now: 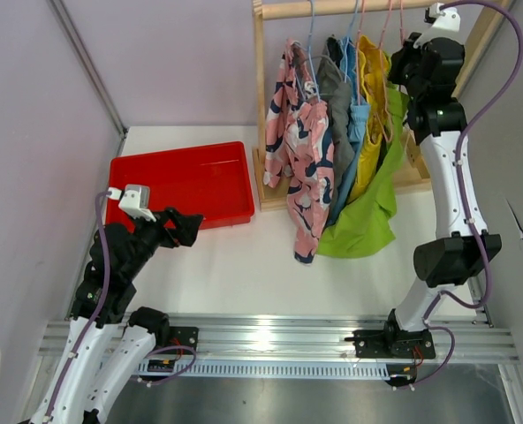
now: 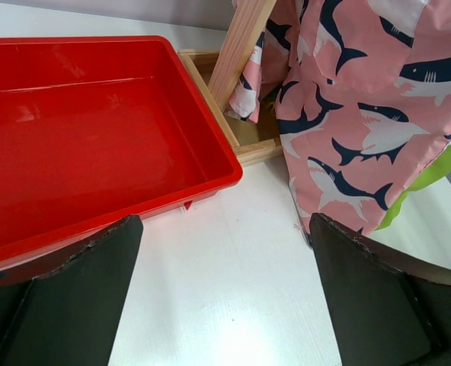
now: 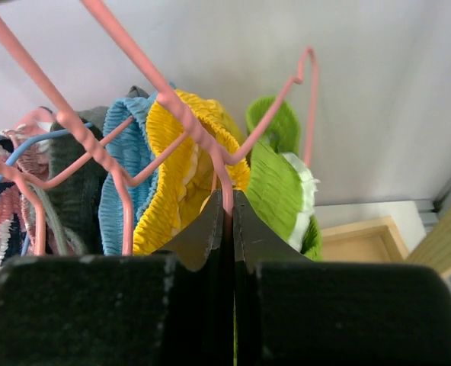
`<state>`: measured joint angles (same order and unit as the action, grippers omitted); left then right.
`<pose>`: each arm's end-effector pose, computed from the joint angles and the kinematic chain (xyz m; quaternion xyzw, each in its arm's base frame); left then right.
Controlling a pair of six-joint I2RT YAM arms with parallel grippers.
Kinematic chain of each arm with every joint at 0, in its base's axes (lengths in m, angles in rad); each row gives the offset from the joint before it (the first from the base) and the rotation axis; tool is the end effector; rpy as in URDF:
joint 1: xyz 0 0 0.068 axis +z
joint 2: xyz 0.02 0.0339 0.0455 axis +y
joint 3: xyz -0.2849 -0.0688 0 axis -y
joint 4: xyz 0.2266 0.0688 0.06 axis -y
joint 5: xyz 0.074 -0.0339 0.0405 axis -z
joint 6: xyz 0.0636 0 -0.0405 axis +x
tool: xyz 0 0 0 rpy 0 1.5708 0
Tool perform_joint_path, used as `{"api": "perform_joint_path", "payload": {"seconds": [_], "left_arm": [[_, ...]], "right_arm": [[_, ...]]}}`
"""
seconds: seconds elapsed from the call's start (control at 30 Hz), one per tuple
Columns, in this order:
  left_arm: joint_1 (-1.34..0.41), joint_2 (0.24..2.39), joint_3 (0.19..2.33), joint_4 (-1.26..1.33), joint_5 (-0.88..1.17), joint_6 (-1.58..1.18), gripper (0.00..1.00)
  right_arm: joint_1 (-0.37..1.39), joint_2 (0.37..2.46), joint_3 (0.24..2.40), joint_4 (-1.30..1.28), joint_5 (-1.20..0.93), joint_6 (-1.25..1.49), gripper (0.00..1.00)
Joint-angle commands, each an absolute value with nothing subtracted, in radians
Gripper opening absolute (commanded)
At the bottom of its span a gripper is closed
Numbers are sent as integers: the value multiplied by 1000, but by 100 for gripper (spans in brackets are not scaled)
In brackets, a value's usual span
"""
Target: Remove the shorts from the hanger
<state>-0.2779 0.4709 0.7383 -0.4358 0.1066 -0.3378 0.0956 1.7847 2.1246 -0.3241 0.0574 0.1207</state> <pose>0.0982 -0.0351 0.3375 0.0115 0.7637 -0.2340 0.6016 0.4101 0.0357 0.5262 0.0292 0.7009 0.0569 0.7104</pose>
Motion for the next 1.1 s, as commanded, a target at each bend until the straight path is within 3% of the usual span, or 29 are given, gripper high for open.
{"api": "perform_joint_path", "payload": {"seconds": [0.0, 0.47, 0.63, 0.77, 0.87, 0.9, 0.97, 1.07], "left_arm": [[-284, 469, 738, -422, 98, -325, 98], [-284, 505, 752, -406, 133, -295, 99], [-302, 551, 790, -353, 303, -333, 99], [-554, 656, 918, -288, 328, -333, 99], [-1052, 788, 1082, -311, 119, -250, 99], [-1146, 895, 1115, -313, 56, -227, 99], [-1315, 1000, 1204, -254, -20, -207, 99], [-1406, 1193, 1268, -155, -43, -203, 99]], "right_arm": [[94, 1632, 2117, -241, 113, 74, 0], [100, 1358, 2020, -281, 140, 107, 0], [106, 1299, 2069, -399, 156, 175, 0], [109, 1122, 1935, -413, 150, 247, 0], [109, 1034, 1847, -428, 166, 279, 0], [109, 1026, 1838, -448, 164, 282, 0], [109, 1019, 1835, -477, 164, 296, 0], [110, 1002, 1832, -515, 152, 316, 0]]}}
